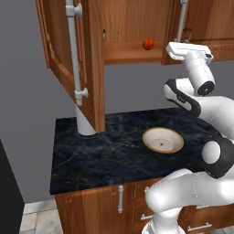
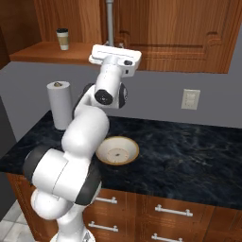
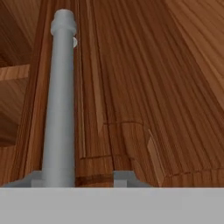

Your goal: Open the cabinet. Pick the apple and pear from the cabinet and place them into the bowl. Then close the cabinet.

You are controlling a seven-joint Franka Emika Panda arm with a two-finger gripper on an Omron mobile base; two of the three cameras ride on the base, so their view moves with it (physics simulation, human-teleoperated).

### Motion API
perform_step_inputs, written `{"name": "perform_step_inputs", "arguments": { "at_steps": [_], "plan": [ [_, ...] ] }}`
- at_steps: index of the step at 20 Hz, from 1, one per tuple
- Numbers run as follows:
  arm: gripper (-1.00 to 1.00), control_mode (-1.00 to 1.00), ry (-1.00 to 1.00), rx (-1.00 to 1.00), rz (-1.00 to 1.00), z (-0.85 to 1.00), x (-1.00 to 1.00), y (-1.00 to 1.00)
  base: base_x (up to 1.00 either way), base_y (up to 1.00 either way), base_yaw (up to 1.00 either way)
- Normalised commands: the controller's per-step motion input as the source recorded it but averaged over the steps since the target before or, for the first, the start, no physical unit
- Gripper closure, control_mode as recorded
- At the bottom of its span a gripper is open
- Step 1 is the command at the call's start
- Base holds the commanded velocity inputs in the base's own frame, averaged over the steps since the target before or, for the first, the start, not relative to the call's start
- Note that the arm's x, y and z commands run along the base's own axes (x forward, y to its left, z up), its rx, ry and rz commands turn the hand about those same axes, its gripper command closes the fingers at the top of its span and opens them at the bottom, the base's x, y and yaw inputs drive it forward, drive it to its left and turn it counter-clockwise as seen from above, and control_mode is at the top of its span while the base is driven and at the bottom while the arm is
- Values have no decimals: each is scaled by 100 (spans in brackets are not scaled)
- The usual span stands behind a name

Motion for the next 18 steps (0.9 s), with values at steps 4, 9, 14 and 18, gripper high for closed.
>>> {"name": "perform_step_inputs", "arguments": {
  "at_steps": [4, 9, 14, 18],
  "plan": [
    [100, -100, 5, 3, 0, 56, -100, -100, 0, 0, 0],
    [100, -100, 3, 6, 0, 46, -100, -100, 0, 0, 0],
    [100, -100, 5, 7, 0, 32, -100, -100, 0, 0, 0],
    [100, -100, 4, 8, 0, 29, -100, -100, 0, 0, 0]
  ]
}}
